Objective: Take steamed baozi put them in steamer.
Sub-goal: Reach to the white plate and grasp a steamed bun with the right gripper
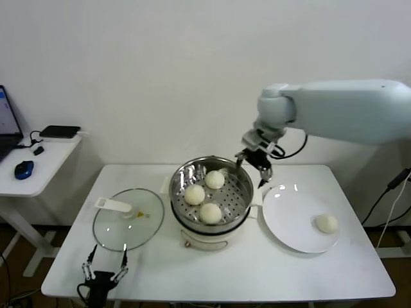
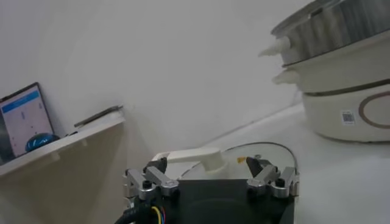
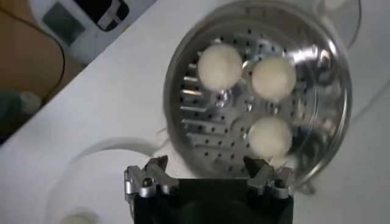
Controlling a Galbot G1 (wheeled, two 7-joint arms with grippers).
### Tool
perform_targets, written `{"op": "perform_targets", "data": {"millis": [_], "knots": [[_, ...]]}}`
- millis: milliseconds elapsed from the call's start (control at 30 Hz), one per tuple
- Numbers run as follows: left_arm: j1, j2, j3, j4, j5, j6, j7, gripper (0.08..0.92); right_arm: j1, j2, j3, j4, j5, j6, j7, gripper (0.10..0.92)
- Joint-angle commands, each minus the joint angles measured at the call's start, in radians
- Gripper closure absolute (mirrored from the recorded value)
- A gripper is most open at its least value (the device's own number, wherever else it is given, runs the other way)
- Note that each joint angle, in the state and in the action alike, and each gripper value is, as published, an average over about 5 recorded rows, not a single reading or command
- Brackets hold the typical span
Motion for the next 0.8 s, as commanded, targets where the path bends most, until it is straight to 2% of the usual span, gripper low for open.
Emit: {"op": "perform_targets", "data": {"millis": [33, 367, 800], "knots": [[0.002, -0.011, 0.003, 0.002, 0.000, -0.003, -0.001, 0.177, 0.061, -0.182, -0.187, -0.060, 0.077, -0.073, -0.044, 0.203], [-0.001, -0.016, 0.005, 0.009, 0.008, -0.004, -0.003, 0.177, -0.152, -0.299, -0.097, -0.164, -0.138, -0.033, -0.024, 0.203], [-0.001, -0.017, -0.002, 0.035, 0.017, -0.008, -0.006, 0.177, -0.445, -0.344, 0.121, -0.341, -0.310, -0.012, -0.001, 0.203]]}}
